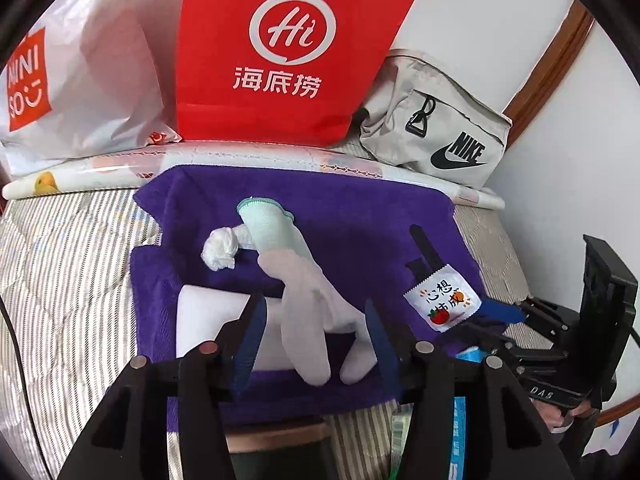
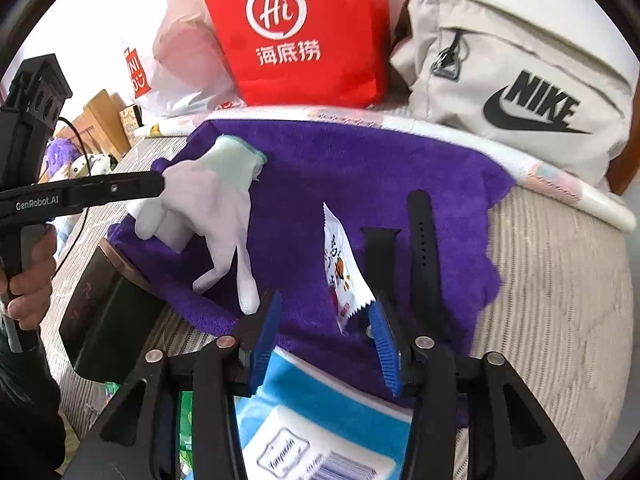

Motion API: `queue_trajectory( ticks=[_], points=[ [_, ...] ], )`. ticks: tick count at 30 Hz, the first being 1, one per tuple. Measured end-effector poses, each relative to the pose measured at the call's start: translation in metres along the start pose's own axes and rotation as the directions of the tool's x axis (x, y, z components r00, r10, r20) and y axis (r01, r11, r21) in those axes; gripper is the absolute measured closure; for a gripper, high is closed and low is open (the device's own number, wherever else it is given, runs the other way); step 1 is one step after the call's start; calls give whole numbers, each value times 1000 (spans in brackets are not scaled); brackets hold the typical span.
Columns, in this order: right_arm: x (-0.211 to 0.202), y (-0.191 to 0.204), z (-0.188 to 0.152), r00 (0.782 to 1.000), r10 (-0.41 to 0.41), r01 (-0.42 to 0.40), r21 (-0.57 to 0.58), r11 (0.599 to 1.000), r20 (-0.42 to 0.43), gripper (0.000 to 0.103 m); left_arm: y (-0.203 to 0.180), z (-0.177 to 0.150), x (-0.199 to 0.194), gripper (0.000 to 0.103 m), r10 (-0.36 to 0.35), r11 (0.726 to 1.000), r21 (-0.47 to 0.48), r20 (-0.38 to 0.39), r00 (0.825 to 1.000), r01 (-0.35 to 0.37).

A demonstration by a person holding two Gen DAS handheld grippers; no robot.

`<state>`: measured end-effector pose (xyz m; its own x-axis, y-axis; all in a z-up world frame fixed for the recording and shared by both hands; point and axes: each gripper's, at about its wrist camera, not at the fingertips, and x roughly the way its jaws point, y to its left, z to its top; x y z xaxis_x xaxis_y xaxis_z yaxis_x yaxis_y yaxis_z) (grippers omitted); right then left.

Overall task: Organize soft objects
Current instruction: 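Lower the glove and packet onto the purple towel and open both tools, then move both open tools back to the pile of items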

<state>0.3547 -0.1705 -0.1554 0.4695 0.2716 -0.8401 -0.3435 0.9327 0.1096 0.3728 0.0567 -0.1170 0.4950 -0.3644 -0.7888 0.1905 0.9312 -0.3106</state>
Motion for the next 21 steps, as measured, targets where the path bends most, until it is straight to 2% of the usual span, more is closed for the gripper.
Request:
queue_trajectory(
  ticks=[11, 21],
  points=[
    [-56, 9, -22, 997, -21, 19, 29, 999, 70, 56, -10, -31, -48, 54, 17, 1000, 8, 42, 999, -17],
    [-101, 37, -71, 994, 21, -26, 46, 999, 105, 54, -38, -89, -90, 54, 12, 997, 80, 66, 998, -17]
  ],
)
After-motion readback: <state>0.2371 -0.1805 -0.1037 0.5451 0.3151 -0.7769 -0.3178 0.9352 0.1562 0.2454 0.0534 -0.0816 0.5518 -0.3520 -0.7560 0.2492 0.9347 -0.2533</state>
